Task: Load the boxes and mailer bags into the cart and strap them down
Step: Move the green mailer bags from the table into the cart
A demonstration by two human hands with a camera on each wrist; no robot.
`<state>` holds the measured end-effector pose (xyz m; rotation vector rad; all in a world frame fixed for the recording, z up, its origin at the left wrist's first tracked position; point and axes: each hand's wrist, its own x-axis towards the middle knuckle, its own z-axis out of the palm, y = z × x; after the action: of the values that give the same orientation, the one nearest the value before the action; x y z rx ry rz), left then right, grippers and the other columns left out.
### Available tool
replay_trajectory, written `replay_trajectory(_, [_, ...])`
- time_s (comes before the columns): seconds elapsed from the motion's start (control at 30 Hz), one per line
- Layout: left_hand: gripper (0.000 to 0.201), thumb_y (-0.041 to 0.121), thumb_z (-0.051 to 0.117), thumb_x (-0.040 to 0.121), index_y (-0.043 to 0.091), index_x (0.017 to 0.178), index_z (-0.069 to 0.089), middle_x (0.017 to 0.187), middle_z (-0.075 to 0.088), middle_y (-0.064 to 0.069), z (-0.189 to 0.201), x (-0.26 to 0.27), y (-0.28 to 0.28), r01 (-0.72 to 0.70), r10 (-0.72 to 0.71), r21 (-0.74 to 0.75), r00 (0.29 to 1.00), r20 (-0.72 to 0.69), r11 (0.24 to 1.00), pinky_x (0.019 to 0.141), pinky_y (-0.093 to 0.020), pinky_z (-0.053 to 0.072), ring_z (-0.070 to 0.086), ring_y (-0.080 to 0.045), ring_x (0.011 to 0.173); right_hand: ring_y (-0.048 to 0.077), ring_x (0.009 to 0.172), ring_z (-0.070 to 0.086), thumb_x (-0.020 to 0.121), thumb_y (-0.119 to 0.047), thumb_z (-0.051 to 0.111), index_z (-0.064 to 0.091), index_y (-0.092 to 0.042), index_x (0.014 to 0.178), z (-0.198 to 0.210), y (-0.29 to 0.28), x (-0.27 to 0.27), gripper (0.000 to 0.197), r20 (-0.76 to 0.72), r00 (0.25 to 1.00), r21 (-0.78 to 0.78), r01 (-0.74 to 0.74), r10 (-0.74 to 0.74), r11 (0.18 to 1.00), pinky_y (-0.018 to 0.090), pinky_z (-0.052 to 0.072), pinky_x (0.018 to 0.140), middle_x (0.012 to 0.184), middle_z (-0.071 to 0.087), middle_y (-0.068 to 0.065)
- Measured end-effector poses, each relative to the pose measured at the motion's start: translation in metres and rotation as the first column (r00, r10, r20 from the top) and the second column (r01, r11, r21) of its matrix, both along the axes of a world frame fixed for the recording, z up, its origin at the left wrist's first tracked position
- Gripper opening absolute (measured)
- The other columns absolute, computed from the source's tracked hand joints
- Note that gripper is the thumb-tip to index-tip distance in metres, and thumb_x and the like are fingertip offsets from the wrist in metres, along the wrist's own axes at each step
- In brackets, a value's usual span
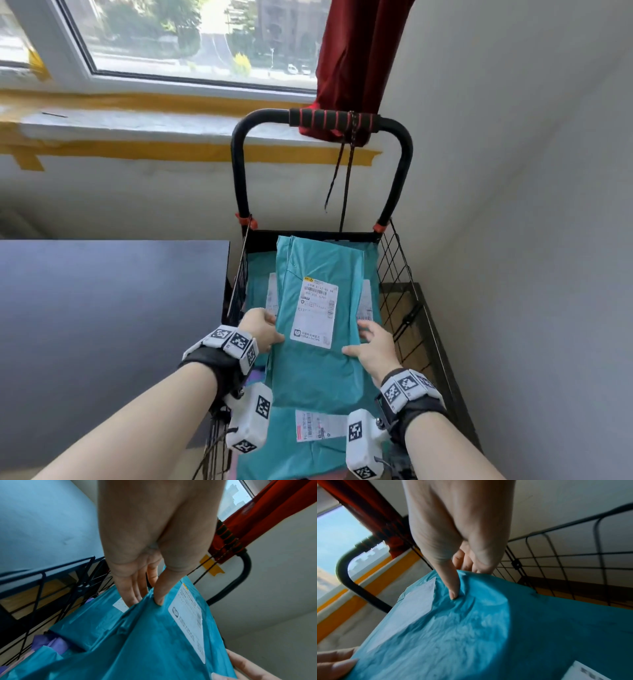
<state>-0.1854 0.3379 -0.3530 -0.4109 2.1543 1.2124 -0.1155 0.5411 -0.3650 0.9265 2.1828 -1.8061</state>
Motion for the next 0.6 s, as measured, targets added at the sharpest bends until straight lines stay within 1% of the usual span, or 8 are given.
replay_trajectory(0.07, [0.028, -0.001, 0.070, 0.078, 0.008, 0.098, 0.053, 0.093, 0.055, -0.009, -0.017, -0.011, 0.003, -0.034, 0.034, -0.043, 0.999, 0.010, 0.998, 0.063, -0.031, 0.052, 0.057, -0.023, 0.082, 0.023, 0.094, 0.064, 0.070, 0.022, 0.066, 0.056, -0.010, 0.103, -0.021, 0.006, -0.022, 0.047, 0.014, 0.998, -0.003, -0.063, 0.063, 0.998, 0.036, 0.055, 0.085, 0.107, 0.066, 0.011])
replay_trajectory(0.13, [0.030, -0.001, 0.071, 0.078, 0.006, 0.103, 0.056, 0.095, 0.056, -0.009, -0.038, -0.020, 0.003, -0.074, 0.075, -0.101, 0.997, 0.015, 0.992, 0.071, -0.033, 0.053, 0.057, -0.023, 0.084, 0.020, 0.093, 0.061, 0.071, 0.023, 0.064, 0.056, -0.009, 0.104, -0.042, 0.008, -0.041, 0.046, 0.043, 0.992, -0.019, -0.115, 0.116, 0.993, 0.030, 0.054, 0.082, 0.102, 0.064, 0.007])
replay_trajectory(0.2, [0.030, -0.001, 0.072, 0.076, 0.004, 0.102, 0.058, 0.096, 0.058, -0.009, -0.063, -0.029, 0.002, -0.111, 0.113, -0.155, 0.994, 0.004, 0.982, 0.080, -0.035, 0.053, 0.057, -0.023, 0.085, 0.020, 0.098, 0.060, 0.071, 0.023, 0.063, 0.057, -0.004, 0.113, -0.064, 0.008, -0.059, 0.049, 0.076, 0.983, -0.038, -0.164, 0.166, 0.986, 0.032, 0.053, 0.087, 0.102, 0.062, 0.006])
replay_trajectory(0.27, [0.025, -0.001, 0.071, 0.075, 0.006, 0.095, 0.057, 0.093, 0.059, -0.009, -0.087, -0.037, 0.004, -0.120, 0.122, -0.191, 0.992, -0.001, 0.974, 0.082, -0.036, 0.053, 0.057, -0.023, 0.084, 0.022, 0.108, 0.059, 0.070, 0.024, 0.062, 0.057, 0.001, 0.119, -0.087, 0.008, -0.075, 0.055, 0.094, 0.973, -0.025, -0.210, 0.211, 0.977, 0.036, 0.051, 0.095, 0.110, 0.062, 0.009])
replay_trajectory(0.37, [0.024, -0.002, 0.070, 0.076, 0.008, 0.091, 0.054, 0.092, 0.059, -0.010, -0.118, -0.046, 0.008, -0.144, 0.146, -0.216, 0.989, -0.004, 0.966, 0.085, -0.038, 0.053, 0.060, -0.026, 0.087, 0.020, 0.117, 0.055, 0.069, 0.024, 0.060, 0.057, 0.001, 0.123, -0.116, 0.007, -0.089, 0.059, 0.104, 0.968, -0.010, -0.228, 0.228, 0.974, 0.030, 0.047, 0.098, 0.122, 0.061, 0.012])
replay_trajectory(0.47, [0.027, -0.003, 0.067, 0.079, 0.004, 0.103, 0.057, 0.104, 0.062, -0.015, -0.142, -0.052, 0.014, -0.160, 0.155, -0.221, 0.987, -0.042, 0.962, 0.091, -0.032, 0.046, 0.059, -0.029, 0.104, 0.015, 0.118, 0.052, 0.074, 0.020, 0.062, 0.053, -0.002, 0.130, -0.133, 0.008, -0.096, 0.061, 0.119, 0.967, -0.037, -0.222, 0.225, 0.974, 0.030, 0.044, 0.102, 0.124, 0.058, 0.006])
replay_trajectory(0.53, [0.035, -0.001, 0.065, 0.081, 0.000, 0.115, 0.056, 0.116, 0.061, -0.015, -0.153, -0.057, 0.016, -0.156, 0.145, -0.235, 0.987, -0.063, 0.959, 0.097, -0.031, 0.042, 0.056, -0.027, 0.112, 0.020, 0.124, 0.051, 0.075, 0.015, 0.065, 0.049, -0.003, 0.134, -0.138, 0.009, -0.101, 0.064, 0.141, 0.959, -0.072, -0.239, 0.247, 0.968, 0.035, 0.042, 0.106, 0.132, 0.055, 0.008])
replay_trajectory(0.6, [0.039, 0.002, 0.062, 0.084, 0.001, 0.122, 0.054, 0.124, 0.059, -0.014, -0.161, -0.060, 0.015, -0.152, 0.143, -0.241, 0.988, -0.056, 0.959, 0.102, -0.033, 0.042, 0.054, -0.027, 0.118, 0.022, 0.128, 0.048, 0.079, 0.015, 0.063, 0.043, -0.003, 0.139, -0.138, 0.008, -0.103, 0.066, 0.170, 0.939, -0.126, -0.282, 0.300, 0.951, 0.036, 0.040, 0.108, 0.138, 0.050, 0.011])
